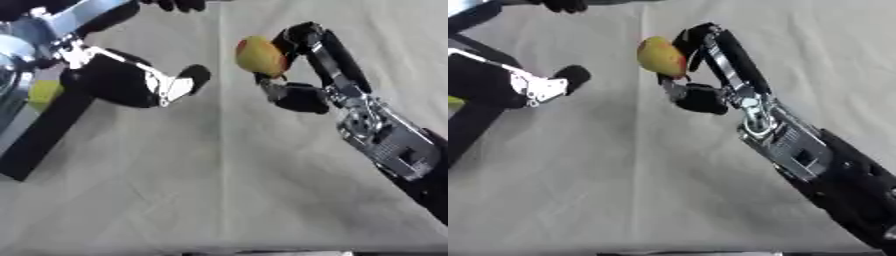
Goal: Pick up the objects with one hand, pass them to the other hand, and then place them into the box on the other side of the table.
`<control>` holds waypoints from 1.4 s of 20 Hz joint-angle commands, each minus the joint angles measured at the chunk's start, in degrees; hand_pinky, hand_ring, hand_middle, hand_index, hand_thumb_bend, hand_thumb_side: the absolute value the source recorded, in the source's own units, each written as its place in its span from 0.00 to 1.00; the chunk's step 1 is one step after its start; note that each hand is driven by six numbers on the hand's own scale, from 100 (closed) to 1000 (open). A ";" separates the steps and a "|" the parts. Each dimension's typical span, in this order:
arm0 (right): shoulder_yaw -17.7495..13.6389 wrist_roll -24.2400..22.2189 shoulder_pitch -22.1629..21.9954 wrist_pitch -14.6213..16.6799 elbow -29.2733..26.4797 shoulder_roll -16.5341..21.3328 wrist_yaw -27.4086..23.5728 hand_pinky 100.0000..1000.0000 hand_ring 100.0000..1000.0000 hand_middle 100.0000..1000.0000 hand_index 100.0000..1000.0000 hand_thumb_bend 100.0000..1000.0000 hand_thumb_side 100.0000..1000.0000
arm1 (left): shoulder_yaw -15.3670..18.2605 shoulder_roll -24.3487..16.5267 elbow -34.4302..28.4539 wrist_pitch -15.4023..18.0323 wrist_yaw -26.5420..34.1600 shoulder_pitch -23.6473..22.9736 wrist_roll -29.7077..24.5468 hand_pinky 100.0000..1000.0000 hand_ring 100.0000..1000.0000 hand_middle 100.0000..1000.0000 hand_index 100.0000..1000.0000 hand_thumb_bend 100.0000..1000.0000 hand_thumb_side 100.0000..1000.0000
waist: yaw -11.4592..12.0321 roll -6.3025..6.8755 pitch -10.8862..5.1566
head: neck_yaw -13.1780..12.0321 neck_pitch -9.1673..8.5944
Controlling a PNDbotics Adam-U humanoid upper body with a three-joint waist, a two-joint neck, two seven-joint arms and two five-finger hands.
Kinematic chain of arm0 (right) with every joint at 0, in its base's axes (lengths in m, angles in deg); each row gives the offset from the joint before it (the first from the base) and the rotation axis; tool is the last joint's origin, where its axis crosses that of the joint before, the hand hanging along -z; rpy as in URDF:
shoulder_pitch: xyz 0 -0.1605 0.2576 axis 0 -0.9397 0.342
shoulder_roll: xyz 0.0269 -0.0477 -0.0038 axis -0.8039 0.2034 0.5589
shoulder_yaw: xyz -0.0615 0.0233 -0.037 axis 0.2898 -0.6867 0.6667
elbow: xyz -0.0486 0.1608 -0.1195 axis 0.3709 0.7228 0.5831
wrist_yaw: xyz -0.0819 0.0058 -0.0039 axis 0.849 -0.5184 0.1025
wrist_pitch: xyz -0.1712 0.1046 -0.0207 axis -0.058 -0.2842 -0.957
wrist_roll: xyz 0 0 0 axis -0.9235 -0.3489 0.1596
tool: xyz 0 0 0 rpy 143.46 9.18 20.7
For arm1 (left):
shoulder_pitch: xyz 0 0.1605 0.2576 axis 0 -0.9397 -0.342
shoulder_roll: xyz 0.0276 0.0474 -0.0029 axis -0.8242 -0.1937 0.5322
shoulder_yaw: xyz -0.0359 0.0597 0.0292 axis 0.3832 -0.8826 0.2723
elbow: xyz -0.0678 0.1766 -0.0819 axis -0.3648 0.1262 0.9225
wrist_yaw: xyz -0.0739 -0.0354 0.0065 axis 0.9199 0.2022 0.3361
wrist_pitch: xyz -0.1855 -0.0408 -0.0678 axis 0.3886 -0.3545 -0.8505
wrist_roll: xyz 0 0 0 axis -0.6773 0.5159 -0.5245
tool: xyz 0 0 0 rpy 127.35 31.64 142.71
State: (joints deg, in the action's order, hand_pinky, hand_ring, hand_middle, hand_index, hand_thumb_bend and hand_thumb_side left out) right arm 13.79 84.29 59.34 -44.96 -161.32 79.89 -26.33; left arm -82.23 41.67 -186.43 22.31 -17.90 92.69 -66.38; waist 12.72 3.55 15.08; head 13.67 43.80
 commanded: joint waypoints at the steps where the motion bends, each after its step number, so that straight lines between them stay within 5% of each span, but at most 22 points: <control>1: 0.28 -0.46 1.16 0.42 -1.18 0.20 0.69 0.38 0.46 0.29 0.45 0.05 0.00 | -0.51 0.22 1.11 0.98 -1.29 1.48 -0.69 0.76 0.72 0.66 0.77 0.33 0.28 | -0.01 0.63 -2.41 | -0.28 0.32; 28: 3.19 -2.39 1.44 3.69 -1.18 -0.65 1.20 0.37 0.46 0.31 0.44 0.03 0.00 | -4.67 5.98 11.08 5.84 -6.94 2.84 2.76 0.75 0.71 0.65 0.79 0.39 0.19 | -0.63 0.66 -2.21 | -1.54 0.32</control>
State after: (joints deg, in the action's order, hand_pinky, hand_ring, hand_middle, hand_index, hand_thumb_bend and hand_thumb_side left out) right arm 17.23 82.06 60.14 -41.35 -161.32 78.91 -25.41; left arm -87.23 47.92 -175.11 28.08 -24.94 94.42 -64.05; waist 12.10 3.55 15.08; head 12.20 43.81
